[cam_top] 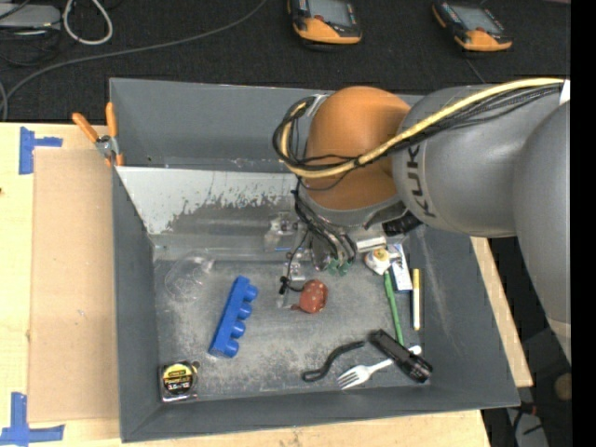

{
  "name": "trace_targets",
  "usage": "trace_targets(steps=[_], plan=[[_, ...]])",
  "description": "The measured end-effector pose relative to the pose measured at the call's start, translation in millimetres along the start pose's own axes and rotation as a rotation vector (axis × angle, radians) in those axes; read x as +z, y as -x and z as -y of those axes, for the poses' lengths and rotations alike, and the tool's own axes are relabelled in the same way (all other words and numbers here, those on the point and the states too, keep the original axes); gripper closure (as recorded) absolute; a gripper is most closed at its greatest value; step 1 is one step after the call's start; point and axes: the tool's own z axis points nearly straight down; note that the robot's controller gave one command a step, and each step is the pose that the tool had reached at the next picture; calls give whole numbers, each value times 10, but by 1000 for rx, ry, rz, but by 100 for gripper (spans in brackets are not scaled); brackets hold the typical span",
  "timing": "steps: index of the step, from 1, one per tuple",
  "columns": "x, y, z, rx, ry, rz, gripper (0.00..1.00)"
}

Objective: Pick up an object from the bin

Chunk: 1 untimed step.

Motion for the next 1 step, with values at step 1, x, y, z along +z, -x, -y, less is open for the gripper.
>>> trace_targets(steps=[1], plan=[[-38,18,5,3,1,7,0]])
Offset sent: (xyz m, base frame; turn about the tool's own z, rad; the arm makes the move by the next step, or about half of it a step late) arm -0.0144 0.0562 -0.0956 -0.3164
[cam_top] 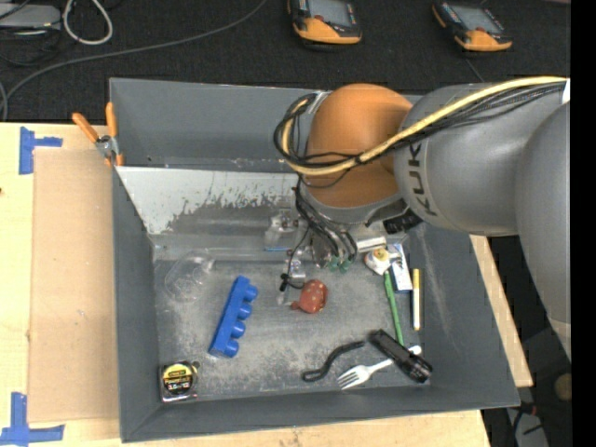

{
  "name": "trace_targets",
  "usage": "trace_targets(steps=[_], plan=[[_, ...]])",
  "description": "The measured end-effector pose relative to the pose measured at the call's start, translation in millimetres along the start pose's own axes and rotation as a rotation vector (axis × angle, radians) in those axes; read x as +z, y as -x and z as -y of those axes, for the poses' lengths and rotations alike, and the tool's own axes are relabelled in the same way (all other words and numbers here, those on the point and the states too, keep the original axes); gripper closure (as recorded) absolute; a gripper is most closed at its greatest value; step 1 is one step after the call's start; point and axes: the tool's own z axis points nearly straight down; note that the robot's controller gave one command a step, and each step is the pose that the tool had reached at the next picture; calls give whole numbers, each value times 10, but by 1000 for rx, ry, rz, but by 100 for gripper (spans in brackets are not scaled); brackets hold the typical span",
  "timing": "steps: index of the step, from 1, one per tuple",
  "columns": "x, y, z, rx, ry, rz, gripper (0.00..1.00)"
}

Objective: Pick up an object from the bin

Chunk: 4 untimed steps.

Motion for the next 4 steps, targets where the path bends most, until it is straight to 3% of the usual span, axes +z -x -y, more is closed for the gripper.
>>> trace_targets(steps=[1,2,3,4], plan=[[457,-56,-267,-157,-1,6,0],[338,-155,-694,-446,2,3,0],[656,-219,-941,-645,2,-6,0],[896,-192,-781,-878,3,-1,0]])
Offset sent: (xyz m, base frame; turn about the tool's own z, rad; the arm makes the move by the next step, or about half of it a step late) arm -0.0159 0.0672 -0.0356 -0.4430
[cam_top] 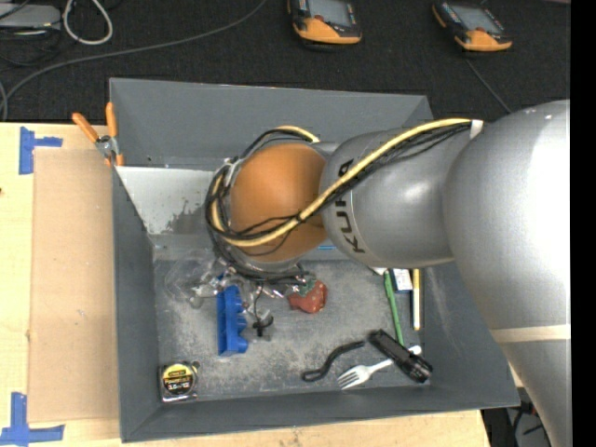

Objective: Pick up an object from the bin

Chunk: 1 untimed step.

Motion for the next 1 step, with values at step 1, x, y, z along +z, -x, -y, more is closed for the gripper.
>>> trace_targets(steps=[1], plan=[[99,4,-73,-131,4,1,100]])
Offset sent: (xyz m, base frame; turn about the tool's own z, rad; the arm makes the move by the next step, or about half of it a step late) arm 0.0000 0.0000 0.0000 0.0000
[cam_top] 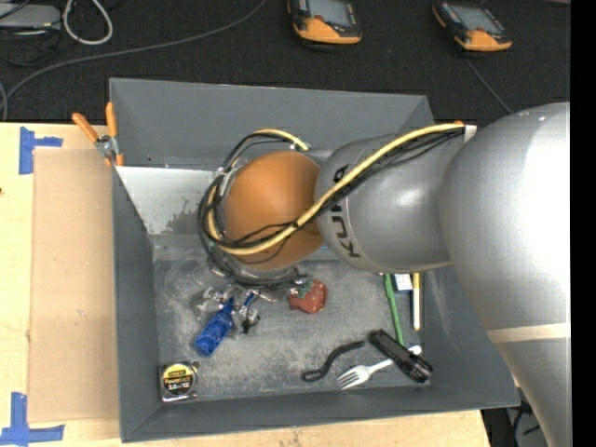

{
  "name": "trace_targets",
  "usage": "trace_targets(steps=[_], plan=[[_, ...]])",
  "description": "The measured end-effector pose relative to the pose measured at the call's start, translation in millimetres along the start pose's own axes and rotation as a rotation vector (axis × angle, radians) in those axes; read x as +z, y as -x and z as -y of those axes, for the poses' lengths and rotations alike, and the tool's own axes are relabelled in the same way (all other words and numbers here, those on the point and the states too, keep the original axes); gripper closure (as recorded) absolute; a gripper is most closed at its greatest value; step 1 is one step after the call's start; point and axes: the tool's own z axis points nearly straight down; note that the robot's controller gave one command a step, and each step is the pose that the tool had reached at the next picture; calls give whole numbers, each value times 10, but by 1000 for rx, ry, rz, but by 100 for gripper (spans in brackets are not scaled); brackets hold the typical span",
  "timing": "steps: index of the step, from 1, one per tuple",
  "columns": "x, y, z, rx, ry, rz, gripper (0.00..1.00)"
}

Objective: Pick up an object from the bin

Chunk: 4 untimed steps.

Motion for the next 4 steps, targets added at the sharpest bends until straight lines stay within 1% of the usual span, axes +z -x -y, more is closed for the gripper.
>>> trace_targets(steps=[1,2,3,4], plan=[[-2,0,0,0,0,0,100],[-244,-22,-27,2,7,-8,100],[-714,1,-13,2,1,0,100],[-963,7,-12,3,-1,1,100]])
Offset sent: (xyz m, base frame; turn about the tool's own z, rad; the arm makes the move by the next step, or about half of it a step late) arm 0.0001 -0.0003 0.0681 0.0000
